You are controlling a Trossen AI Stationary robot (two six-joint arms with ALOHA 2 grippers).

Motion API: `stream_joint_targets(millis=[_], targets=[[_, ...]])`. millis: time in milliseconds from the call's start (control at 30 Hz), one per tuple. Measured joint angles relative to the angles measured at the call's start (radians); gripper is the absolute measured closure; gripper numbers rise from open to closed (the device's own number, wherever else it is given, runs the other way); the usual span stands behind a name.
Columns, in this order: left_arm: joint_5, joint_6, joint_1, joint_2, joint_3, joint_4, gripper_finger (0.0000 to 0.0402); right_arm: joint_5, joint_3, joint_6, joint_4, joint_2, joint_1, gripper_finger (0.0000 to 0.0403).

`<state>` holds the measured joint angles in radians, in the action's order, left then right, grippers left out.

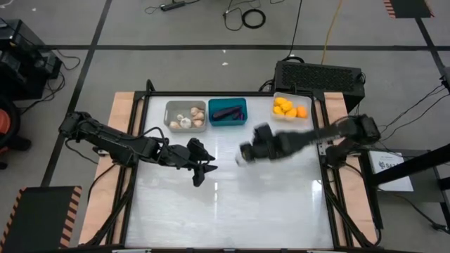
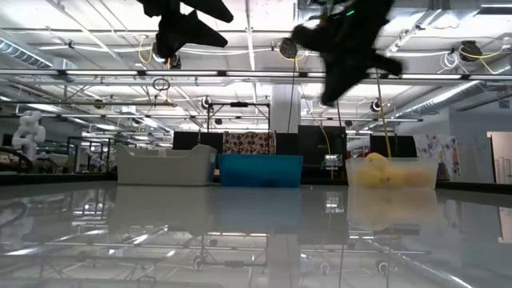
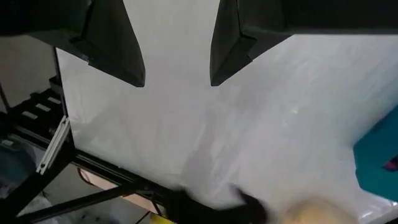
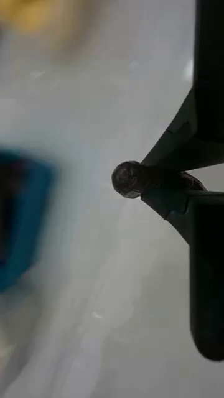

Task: Sort produce into baskets
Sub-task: Put the eggplant into the blue bin, then return to Home Position

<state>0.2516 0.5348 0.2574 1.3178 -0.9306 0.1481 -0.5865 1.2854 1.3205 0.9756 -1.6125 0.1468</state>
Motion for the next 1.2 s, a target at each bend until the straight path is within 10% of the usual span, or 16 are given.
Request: stream_joint_targets(millis=[300,1200], targets=[[0.000,0.036,0.029,0.000,0.000,0.082,0.0212,0.215,0.000,-0.654,-0.541,-0.046,-0.378,0.0364],[-0.002,-0.203,-0.012,-0.082,0.000,0.091,0.0212,0.720,0.000,-0.724,-0.605,-0.073,-0.569,0.0232]])
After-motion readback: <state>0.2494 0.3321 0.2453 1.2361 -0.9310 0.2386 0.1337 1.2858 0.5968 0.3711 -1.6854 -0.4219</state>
